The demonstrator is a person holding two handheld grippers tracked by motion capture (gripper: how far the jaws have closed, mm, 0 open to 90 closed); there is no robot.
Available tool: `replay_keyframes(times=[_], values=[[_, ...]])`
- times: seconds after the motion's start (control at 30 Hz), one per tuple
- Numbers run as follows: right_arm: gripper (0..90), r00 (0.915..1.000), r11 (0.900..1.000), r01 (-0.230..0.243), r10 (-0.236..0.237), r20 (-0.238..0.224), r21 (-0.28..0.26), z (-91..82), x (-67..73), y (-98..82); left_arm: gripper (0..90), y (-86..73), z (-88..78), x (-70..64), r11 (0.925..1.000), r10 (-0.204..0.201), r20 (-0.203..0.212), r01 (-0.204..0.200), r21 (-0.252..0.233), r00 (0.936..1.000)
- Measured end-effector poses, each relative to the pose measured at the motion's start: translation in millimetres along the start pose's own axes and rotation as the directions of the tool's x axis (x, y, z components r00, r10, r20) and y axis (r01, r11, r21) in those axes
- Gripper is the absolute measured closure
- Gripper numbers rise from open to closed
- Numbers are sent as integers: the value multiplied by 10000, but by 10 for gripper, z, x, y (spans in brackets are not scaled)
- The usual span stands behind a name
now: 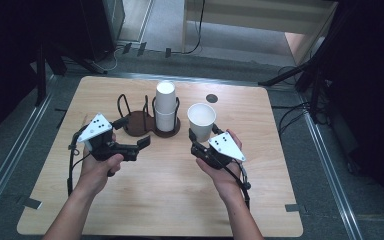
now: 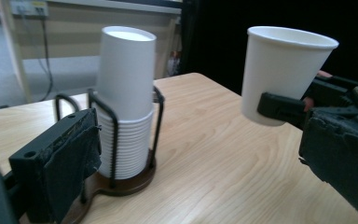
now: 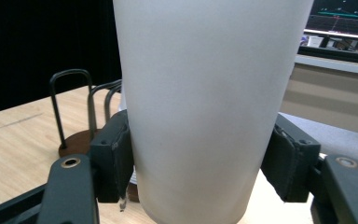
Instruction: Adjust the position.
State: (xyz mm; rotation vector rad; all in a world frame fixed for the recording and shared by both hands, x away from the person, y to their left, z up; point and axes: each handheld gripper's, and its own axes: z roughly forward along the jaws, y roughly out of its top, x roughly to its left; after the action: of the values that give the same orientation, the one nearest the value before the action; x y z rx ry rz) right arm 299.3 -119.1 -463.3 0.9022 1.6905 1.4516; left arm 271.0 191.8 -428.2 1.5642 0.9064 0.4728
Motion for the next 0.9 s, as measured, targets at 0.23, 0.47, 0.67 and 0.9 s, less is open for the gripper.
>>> replay_keyframes(times=[0.23,0.47,0.67,0.9], values=[[341,9996,10000,-81,82,269,-39,0,-113,-6,0,-107,-148,49,9998,125,-701,-137,-175,9975],[341,9975,9986,-512,516,485,-95,5,-293,-22,0,-341,-232,140,10000,-74,-965,73,-16,9953],[340,9949,9974,-708,716,715,-138,12,-439,-49,0,-542,-329,216,9995,-247,-1247,267,143,9919],[340,9963,9988,-381,403,759,-301,42,-574,-109,0,-744,-517,347,9984,-543,-1797,566,80,9822]])
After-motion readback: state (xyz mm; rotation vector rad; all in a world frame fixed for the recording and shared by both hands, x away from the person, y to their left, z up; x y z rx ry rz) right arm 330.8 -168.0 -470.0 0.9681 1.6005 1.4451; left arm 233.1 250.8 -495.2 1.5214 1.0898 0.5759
